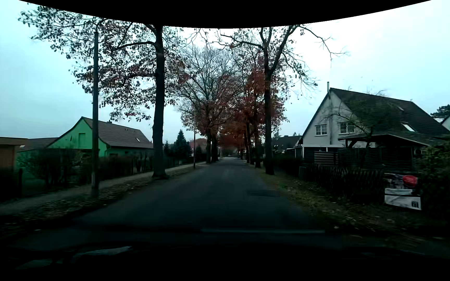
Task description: Follow the waypoints while adhering to traffic rules and regulations
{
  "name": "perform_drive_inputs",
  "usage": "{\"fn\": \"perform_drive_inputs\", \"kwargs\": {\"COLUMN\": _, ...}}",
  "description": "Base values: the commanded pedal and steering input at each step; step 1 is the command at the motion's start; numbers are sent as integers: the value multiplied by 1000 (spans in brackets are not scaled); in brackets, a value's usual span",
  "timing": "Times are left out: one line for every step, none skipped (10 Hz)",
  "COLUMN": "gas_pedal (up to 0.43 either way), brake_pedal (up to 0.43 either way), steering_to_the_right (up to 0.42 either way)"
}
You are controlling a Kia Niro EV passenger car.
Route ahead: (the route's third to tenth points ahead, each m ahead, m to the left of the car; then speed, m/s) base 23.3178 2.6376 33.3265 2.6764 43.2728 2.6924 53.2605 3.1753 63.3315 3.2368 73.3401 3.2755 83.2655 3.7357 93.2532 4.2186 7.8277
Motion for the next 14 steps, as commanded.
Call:
{"fn": "perform_drive_inputs", "kwargs": {"gas_pedal": 118, "brake_pedal": 0, "steering_to_the_right": 6}}
{"fn": "perform_drive_inputs", "kwargs": {"gas_pedal": 110, "brake_pedal": 0, "steering_to_the_right": 4}}
{"fn": "perform_drive_inputs", "kwargs": {"gas_pedal": 110, "brake_pedal": 0, "steering_to_the_right": 0}}
{"fn": "perform_drive_inputs", "kwargs": {"gas_pedal": 110, "brake_pedal": 0, "steering_to_the_right": -2}}
{"fn": "perform_drive_inputs", "kwargs": {"gas_pedal": 110, "brake_pedal": 0, "steering_to_the_right": -5}}
{"fn": "perform_drive_inputs", "kwargs": {"gas_pedal": 110, "brake_pedal": 0, "steering_to_the_right": -8}}
{"fn": "perform_drive_inputs", "kwargs": {"gas_pedal": 110, "brake_pedal": 0, "steering_to_the_right": -8}}
{"fn": "perform_drive_inputs", "kwargs": {"gas_pedal": 110, "brake_pedal": 0, "steering_to_the_right": -9}}
{"fn": "perform_drive_inputs", "kwargs": {"gas_pedal": 110, "brake_pedal": 0, "steering_to_the_right": -10}}
{"fn": "perform_drive_inputs", "kwargs": {"gas_pedal": 110, "brake_pedal": 0, "steering_to_the_right": -10}}
{"fn": "perform_drive_inputs", "kwargs": {"gas_pedal": 110, "brake_pedal": 0, "steering_to_the_right": -9}}
{"fn": "perform_drive_inputs", "kwargs": {"gas_pedal": 110, "brake_pedal": 0, "steering_to_the_right": -5}}
{"fn": "perform_drive_inputs", "kwargs": {"gas_pedal": 110, "brake_pedal": 0, "steering_to_the_right": -5}}
{"fn": "perform_drive_inputs", "kwargs": {"gas_pedal": 110, "brake_pedal": 0, "steering_to_the_right": -5}}
